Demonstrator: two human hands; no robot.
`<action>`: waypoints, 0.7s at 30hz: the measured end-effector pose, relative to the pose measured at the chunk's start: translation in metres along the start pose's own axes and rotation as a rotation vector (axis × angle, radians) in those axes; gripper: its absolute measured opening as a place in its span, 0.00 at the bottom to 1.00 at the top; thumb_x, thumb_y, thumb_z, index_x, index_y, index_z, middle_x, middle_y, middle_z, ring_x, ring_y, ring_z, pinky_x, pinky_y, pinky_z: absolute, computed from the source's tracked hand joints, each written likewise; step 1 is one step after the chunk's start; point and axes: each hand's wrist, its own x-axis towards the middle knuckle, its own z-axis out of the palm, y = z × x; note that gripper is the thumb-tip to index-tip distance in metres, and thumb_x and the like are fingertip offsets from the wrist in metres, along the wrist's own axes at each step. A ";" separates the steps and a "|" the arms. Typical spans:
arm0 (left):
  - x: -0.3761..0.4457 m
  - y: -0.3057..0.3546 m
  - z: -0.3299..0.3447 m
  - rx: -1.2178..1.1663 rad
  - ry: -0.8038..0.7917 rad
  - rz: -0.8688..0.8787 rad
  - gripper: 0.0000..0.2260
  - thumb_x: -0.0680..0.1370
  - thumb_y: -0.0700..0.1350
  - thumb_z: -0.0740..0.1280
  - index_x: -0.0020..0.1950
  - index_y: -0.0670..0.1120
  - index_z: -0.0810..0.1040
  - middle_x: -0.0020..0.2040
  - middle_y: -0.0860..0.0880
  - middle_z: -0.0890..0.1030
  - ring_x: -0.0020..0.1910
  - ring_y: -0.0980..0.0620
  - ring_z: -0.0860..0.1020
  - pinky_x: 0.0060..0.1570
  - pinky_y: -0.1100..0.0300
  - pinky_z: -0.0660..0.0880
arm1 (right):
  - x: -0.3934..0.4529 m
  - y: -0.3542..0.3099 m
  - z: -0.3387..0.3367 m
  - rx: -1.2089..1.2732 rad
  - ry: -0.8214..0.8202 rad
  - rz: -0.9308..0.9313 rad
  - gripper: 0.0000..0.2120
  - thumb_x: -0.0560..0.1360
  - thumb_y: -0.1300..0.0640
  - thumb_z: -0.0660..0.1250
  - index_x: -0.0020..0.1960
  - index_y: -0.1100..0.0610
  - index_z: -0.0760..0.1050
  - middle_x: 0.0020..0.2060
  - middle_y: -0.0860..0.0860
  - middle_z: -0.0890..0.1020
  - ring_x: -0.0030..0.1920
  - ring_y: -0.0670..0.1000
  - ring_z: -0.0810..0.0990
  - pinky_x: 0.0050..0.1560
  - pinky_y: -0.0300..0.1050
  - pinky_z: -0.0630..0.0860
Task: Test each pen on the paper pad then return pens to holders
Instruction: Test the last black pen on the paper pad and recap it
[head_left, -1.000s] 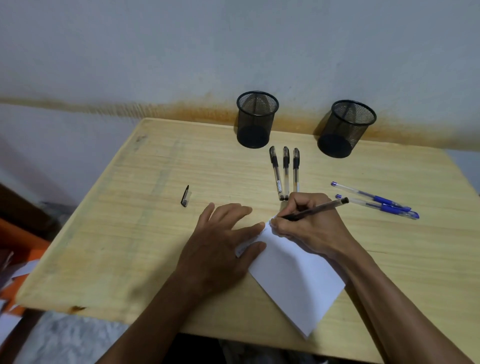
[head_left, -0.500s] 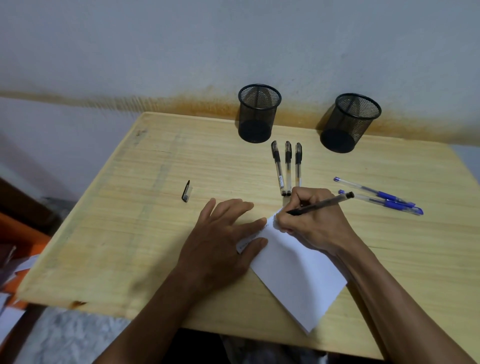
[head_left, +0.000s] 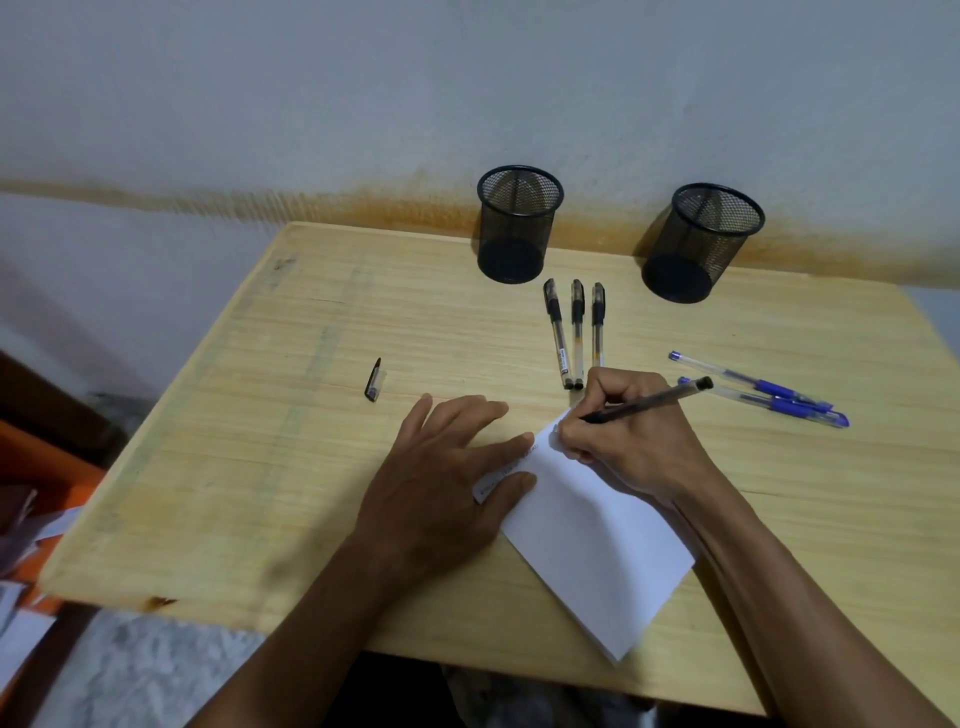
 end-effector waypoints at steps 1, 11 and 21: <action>0.000 0.000 0.000 0.000 0.002 0.001 0.18 0.78 0.62 0.61 0.62 0.58 0.81 0.68 0.52 0.77 0.71 0.50 0.71 0.73 0.40 0.61 | 0.000 0.000 0.000 -0.008 0.008 -0.006 0.09 0.64 0.75 0.72 0.32 0.68 0.73 0.25 0.61 0.81 0.26 0.53 0.77 0.29 0.49 0.74; 0.000 -0.001 0.003 0.003 0.015 0.014 0.18 0.78 0.61 0.61 0.63 0.57 0.81 0.68 0.52 0.77 0.70 0.49 0.71 0.72 0.38 0.63 | -0.003 -0.001 0.001 -0.083 0.044 -0.017 0.08 0.65 0.73 0.72 0.34 0.69 0.72 0.26 0.62 0.80 0.27 0.60 0.78 0.28 0.56 0.75; 0.001 -0.001 0.000 0.022 0.024 0.007 0.16 0.78 0.62 0.63 0.61 0.58 0.82 0.67 0.53 0.78 0.68 0.51 0.73 0.71 0.42 0.64 | -0.005 0.001 0.005 -0.242 0.126 -0.066 0.11 0.66 0.68 0.71 0.32 0.66 0.70 0.30 0.61 0.76 0.29 0.55 0.73 0.27 0.46 0.68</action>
